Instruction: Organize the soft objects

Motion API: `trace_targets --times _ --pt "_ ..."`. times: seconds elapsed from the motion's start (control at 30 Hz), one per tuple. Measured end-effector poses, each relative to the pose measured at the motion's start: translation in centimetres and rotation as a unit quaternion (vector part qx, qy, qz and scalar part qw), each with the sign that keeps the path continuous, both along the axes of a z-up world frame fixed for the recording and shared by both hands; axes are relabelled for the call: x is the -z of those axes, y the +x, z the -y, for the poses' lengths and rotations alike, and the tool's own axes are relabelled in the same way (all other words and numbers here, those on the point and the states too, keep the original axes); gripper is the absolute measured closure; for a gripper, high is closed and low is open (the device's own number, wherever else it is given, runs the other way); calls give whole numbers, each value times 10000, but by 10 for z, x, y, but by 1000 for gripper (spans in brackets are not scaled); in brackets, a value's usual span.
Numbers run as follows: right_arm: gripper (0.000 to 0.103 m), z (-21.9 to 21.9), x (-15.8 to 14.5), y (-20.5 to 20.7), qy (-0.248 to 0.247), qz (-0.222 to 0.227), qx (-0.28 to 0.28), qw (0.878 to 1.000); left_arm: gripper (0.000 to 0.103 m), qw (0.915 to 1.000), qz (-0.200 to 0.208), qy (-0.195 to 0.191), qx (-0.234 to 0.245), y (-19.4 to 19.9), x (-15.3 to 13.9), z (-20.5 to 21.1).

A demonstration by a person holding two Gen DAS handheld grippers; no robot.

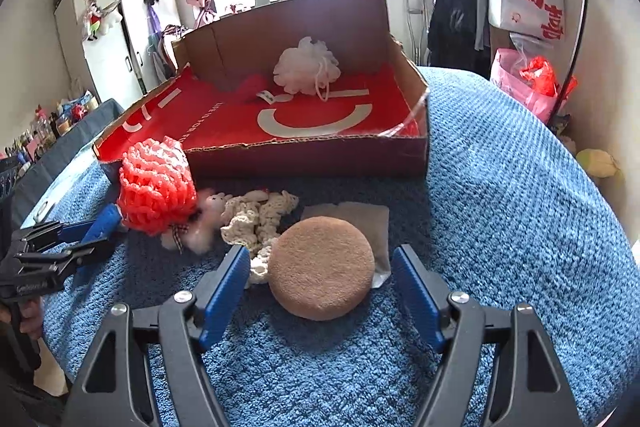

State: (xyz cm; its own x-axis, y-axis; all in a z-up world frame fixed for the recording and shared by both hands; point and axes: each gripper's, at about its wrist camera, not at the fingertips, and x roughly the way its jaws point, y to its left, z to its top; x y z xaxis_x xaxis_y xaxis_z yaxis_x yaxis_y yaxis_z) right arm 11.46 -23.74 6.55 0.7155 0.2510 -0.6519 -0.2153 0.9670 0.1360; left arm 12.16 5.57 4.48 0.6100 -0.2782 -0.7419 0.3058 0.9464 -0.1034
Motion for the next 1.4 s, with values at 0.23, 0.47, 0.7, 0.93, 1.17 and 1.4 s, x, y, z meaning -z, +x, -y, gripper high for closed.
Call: trace_targets --times 0.23,0.47,0.7,0.93,1.17,1.4 --pt "77 -5 -10 -6 -30 308 -128 9994 85 9999 156 22 38 -5 -10 0" --pt "91 3 -7 0 192 104 -76 9997 85 9997 227 -19 97 -5 -15 2" --pt "91 8 -6 -5 226 117 -42 9997 85 9999 129 23 68 -7 -9 1" --pt "91 9 -4 -4 207 95 -52 9997 85 10000 57 36 57 -5 -4 0" --pt "91 11 -9 -7 223 194 -61 9995 85 9999 119 30 83 -5 -8 0" --pt "89 17 -3 -5 230 13 -50 9997 84 9999 63 115 83 -5 -2 1"
